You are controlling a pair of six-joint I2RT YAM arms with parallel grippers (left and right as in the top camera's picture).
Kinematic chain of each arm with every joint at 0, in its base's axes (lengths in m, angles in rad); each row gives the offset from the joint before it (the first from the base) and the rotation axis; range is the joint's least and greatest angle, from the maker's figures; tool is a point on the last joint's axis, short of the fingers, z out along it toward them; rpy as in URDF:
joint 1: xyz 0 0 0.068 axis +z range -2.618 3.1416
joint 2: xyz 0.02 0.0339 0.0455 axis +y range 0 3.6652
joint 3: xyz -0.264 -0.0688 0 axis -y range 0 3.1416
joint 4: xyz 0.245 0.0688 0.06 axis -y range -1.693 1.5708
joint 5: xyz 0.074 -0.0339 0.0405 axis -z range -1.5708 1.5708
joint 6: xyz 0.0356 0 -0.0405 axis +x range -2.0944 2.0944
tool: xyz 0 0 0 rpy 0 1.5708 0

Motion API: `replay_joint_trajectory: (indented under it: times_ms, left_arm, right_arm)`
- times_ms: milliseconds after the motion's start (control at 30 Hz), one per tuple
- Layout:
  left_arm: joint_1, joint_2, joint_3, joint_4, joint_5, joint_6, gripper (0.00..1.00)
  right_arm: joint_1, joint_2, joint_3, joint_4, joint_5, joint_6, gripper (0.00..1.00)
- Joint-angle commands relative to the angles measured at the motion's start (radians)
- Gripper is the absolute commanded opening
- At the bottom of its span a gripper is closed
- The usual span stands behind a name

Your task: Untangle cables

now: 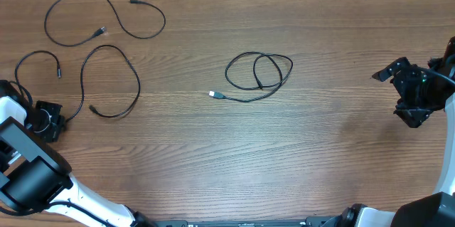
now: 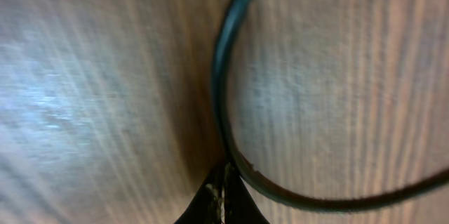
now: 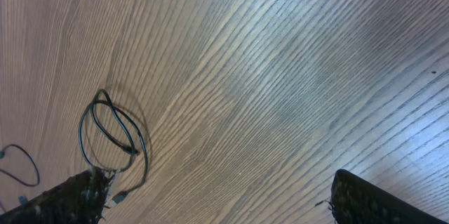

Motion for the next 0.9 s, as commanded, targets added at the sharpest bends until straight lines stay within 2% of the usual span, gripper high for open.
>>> replay_joint_trajectory:
  times_ms: [0,67,133,233,333,467,533,700,767,867]
  left_arm:
    - [-0.012,0.049,-0.039,0.003,0.068,0.006,0.04]
    - [-0.011,0.049,-0.039,0.003,0.056,0.006,0.05]
    - [-0.011,0.049,-0.038,0.003,0.041,0.006,0.10]
    - [-0.005,0.046,-0.019,-0.011,0.045,0.016,0.09]
    - [-0.004,0.034,0.055,-0.083,0.049,0.016,0.05]
    - [-0.011,0.012,0.208,-0.214,0.078,0.017,0.05]
    - [-0.020,0.002,0.299,-0.283,0.159,0.048,0.15]
    - [-0.088,-0.002,0.478,-0.402,0.468,0.194,0.34]
    - [-0.136,-0.002,0.503,-0.429,0.500,0.201,0.44]
    - [-0.232,-0.001,0.505,-0.447,0.493,0.206,0.50]
  right_arm:
    - [-0.001,-0.007,0.018,0.002,0.003,-0.005,1.00]
    - [-0.001,-0.007,0.018,0.002,0.003,-0.004,1.00]
    - [-0.001,-0.007,0.018,0.002,0.003,-0.005,1.00]
    - [-0.001,-0.007,0.018,0.002,0.003,-0.005,1.00]
    - [-0.001,-0.007,0.018,0.002,0.003,-0.005,1.00]
    - [-0.001,-0.007,0.018,0.002,0.003,-0.005,1.00]
    - [-0.001,-0.007,0.018,0.002,0.003,-0.005,1.00]
    - [-0.001,-0.007,0.018,0.002,0.003,-0.004,1.00]
    - [-0.001,-0.007,0.018,0.002,0.003,-0.004,1.00]
    - [-0.001,-0.007,0.018,0.002,0.003,-0.004,1.00]
